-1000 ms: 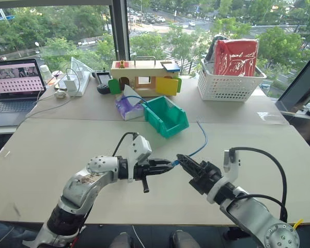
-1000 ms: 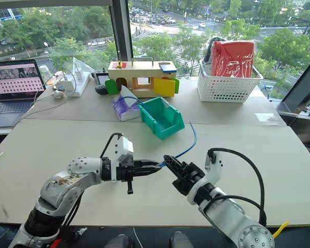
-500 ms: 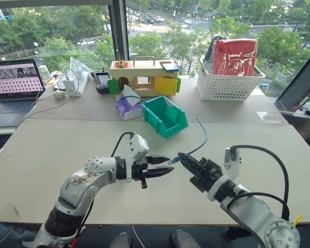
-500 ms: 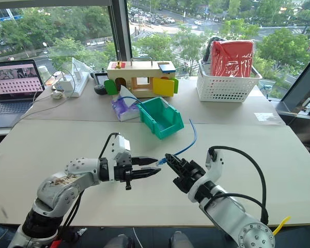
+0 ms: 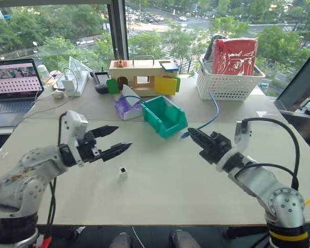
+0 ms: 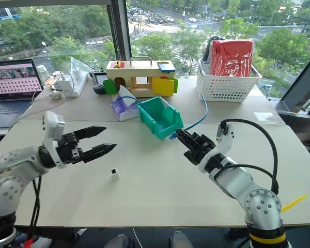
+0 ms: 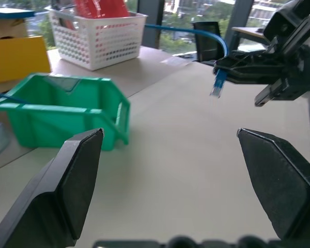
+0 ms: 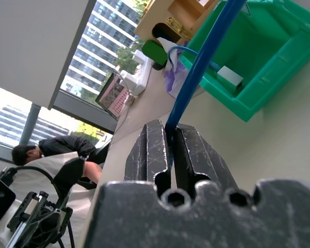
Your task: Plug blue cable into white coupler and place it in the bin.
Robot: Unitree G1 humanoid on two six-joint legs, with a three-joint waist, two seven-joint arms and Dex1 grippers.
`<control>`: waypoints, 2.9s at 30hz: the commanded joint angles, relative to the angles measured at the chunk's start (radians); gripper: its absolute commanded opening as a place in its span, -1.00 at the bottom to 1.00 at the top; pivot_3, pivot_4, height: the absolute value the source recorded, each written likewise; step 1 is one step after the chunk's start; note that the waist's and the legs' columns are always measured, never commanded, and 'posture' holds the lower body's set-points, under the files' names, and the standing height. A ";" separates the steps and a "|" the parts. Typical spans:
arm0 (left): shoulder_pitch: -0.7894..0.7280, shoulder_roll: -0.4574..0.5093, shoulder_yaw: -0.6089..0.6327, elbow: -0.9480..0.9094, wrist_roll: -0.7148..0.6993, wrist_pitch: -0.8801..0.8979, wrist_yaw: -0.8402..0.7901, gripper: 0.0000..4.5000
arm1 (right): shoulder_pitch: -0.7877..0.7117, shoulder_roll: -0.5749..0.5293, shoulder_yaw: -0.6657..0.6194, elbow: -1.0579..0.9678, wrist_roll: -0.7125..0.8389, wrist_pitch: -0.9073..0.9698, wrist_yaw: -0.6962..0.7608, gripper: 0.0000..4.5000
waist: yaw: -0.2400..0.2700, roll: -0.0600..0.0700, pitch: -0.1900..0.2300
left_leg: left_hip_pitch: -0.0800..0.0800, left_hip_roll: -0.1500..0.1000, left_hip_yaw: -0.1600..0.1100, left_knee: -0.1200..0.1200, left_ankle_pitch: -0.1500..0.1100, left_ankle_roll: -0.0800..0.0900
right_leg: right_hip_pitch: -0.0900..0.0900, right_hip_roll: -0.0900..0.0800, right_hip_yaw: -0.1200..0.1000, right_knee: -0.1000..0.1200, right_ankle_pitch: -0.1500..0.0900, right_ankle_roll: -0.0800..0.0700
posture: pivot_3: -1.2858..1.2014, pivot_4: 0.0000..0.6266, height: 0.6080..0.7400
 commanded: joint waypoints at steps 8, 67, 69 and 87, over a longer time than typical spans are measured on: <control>0.364 -0.109 -0.061 -0.026 0.237 -0.374 -0.027 0.98 | -0.095 0.016 0.007 0.078 -0.005 0.084 0.060 -1.00 | 0.014 0.000 0.000 | -0.001 0.000 0.002 0.000 0.000 0.000 | 0.000 -0.002 0.000 -0.001 -0.002 -0.005 | 0.03 -0.52 1.00; -0.258 -0.287 -0.563 0.119 0.342 0.337 0.137 -0.72 | -0.079 0.136 0.174 0.013 -0.518 0.203 0.020 -1.00 | 0.006 0.001 -0.001 | -0.005 0.000 0.000 0.000 0.000 0.000 | -0.003 0.000 0.000 0.000 0.002 0.003 | 0.03 -0.52 1.00; -0.259 -0.304 -0.568 0.112 0.334 0.365 0.156 -0.72 | -0.062 0.148 0.180 0.021 -0.507 0.235 0.022 -1.00 | 0.005 0.001 -0.001 | -0.005 0.000 0.000 0.000 0.000 0.000 | -0.003 0.000 0.000 0.000 0.002 0.003 | 0.03 -0.52 1.00; -0.268 -0.316 -0.585 0.080 0.304 0.433 0.205 -0.72 | -0.029 0.204 0.150 0.007 -0.489 0.371 0.021 -1.00 | 0.001 0.001 -0.001 | -0.005 0.000 -0.001 0.000 0.000 0.000 | -0.003 0.001 -0.001 0.000 0.002 0.003 | 0.03 -0.52 1.00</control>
